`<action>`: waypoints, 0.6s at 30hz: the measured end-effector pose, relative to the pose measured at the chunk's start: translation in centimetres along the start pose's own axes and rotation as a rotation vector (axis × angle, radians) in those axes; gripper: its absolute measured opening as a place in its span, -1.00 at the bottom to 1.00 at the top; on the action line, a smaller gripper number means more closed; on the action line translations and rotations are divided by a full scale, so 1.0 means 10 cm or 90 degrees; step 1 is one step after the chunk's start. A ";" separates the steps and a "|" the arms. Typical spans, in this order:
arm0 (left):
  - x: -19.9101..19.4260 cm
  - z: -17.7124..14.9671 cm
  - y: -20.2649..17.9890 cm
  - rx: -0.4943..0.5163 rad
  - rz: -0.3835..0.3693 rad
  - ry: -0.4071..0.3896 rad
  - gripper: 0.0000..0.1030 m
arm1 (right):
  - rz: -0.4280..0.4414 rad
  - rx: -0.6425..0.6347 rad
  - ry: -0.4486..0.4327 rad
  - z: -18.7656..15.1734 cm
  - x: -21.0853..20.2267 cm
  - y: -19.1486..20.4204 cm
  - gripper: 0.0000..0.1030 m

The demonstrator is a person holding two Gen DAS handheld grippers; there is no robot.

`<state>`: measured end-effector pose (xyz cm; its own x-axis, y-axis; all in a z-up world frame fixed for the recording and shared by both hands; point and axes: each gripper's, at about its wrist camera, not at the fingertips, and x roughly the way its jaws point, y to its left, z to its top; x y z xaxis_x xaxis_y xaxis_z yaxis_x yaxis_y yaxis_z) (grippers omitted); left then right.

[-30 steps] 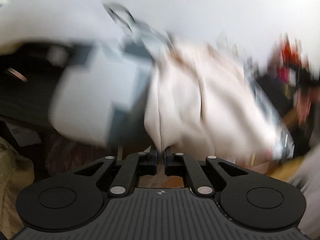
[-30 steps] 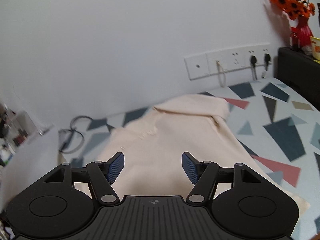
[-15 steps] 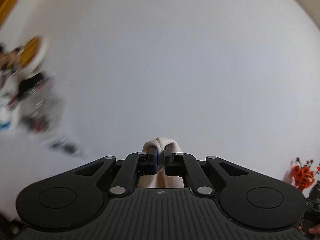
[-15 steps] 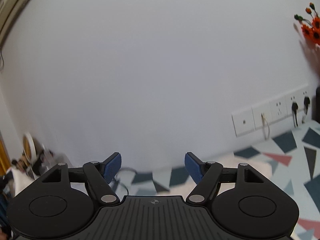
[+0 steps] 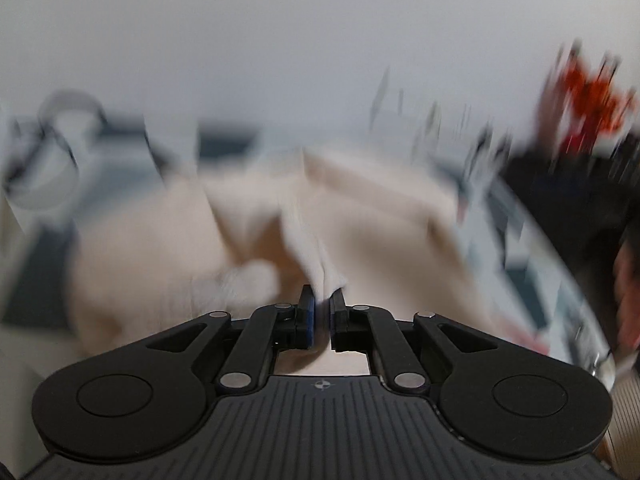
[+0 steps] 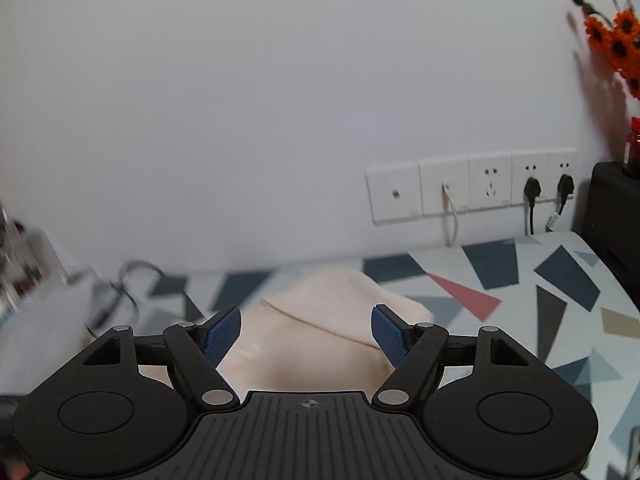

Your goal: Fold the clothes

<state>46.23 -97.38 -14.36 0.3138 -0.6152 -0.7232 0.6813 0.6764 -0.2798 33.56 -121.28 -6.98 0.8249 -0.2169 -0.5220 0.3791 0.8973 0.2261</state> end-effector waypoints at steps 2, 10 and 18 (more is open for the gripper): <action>0.21 -0.03 -0.06 0.013 0.020 0.043 -0.70 | -0.004 -0.015 0.021 -0.06 0.19 -0.14 0.34; -0.55 0.36 -0.30 0.044 0.125 -0.116 0.87 | 0.002 -0.056 0.063 0.01 0.93 -0.50 0.34; -0.98 0.86 0.37 -0.045 0.271 -0.237 0.99 | -0.016 -0.132 0.093 0.15 1.84 -0.43 0.77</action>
<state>51.37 -92.37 -2.90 0.7717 -0.3744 -0.5140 0.4012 0.9138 -0.0633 47.78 -129.70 -16.34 0.7409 -0.1963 -0.6423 0.2927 0.9551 0.0457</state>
